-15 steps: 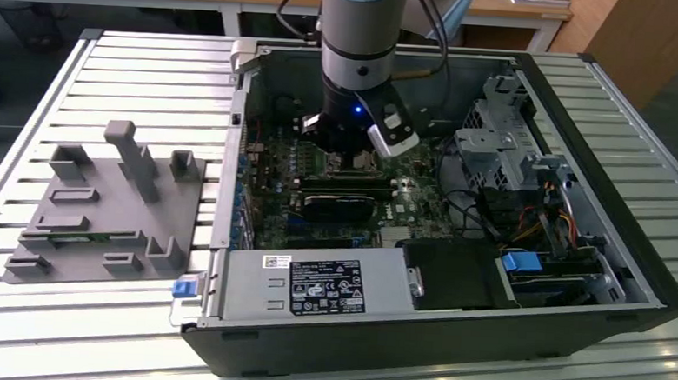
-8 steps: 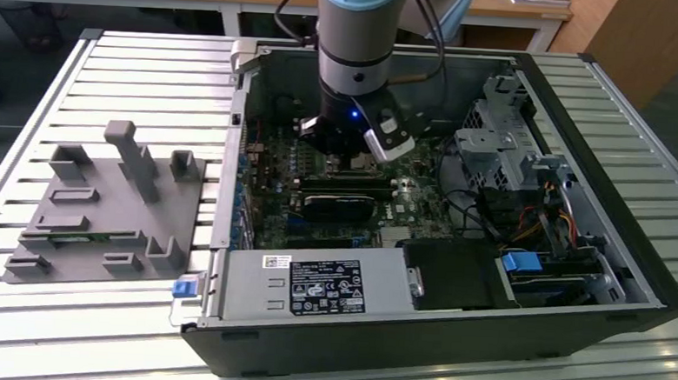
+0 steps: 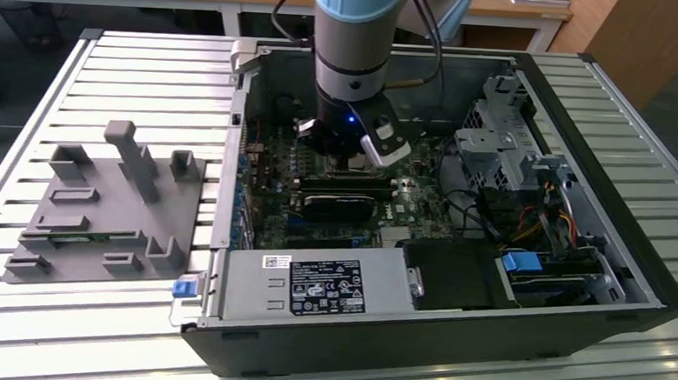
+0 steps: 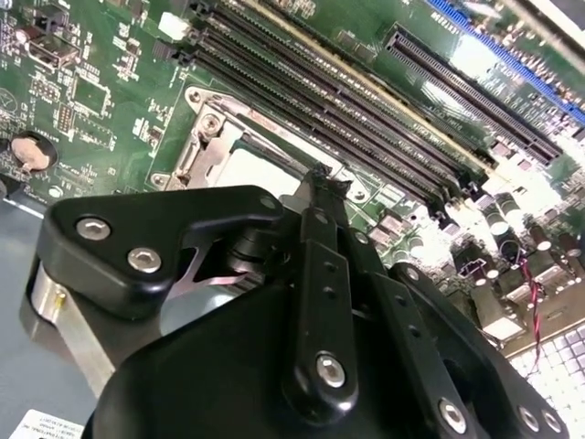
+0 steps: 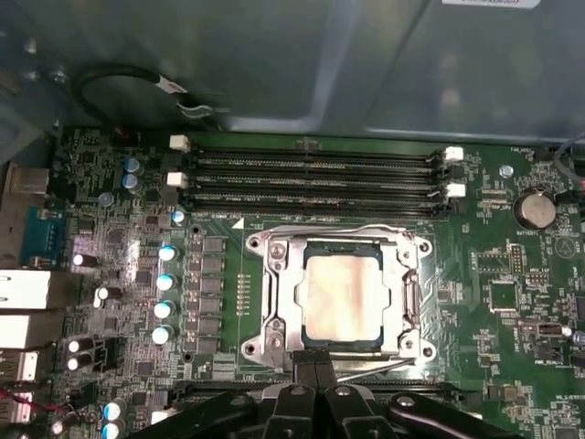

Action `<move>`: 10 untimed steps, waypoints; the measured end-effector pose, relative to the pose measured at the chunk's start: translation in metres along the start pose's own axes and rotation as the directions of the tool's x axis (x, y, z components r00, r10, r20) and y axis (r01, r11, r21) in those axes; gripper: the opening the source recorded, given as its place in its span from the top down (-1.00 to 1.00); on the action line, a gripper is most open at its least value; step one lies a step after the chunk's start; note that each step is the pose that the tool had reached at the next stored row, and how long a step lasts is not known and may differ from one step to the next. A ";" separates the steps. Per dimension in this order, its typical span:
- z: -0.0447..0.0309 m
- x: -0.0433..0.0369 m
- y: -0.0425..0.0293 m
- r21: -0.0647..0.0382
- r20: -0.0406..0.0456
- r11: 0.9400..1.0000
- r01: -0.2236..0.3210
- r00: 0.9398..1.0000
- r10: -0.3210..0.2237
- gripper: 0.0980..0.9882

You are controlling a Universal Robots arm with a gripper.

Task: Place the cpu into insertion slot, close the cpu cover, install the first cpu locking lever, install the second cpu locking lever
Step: 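Install the second cpu locking lever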

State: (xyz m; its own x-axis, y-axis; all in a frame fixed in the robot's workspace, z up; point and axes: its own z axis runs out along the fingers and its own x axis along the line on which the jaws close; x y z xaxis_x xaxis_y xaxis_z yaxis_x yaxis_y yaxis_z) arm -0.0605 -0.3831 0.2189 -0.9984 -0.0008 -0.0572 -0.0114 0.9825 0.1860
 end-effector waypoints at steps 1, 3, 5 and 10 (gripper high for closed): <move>0.0001 0.0004 -0.0015 -0.002 0.000 1.000 0.000 1.000 0.000 0.98; -0.0002 0.0010 -0.0052 -0.004 0.000 1.000 0.000 1.000 0.000 0.98; -0.0006 0.0015 -0.0087 -0.006 0.000 1.000 0.000 1.000 0.000 0.98; 0.0001 0.0068 -0.0112 -0.019 0.000 1.000 -0.001 1.000 0.001 0.98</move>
State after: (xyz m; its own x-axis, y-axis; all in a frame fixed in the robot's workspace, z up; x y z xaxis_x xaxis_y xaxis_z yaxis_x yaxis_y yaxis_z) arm -0.0671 -0.3941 0.2163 -0.9984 0.0004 -0.0571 -0.0113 0.9788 0.2045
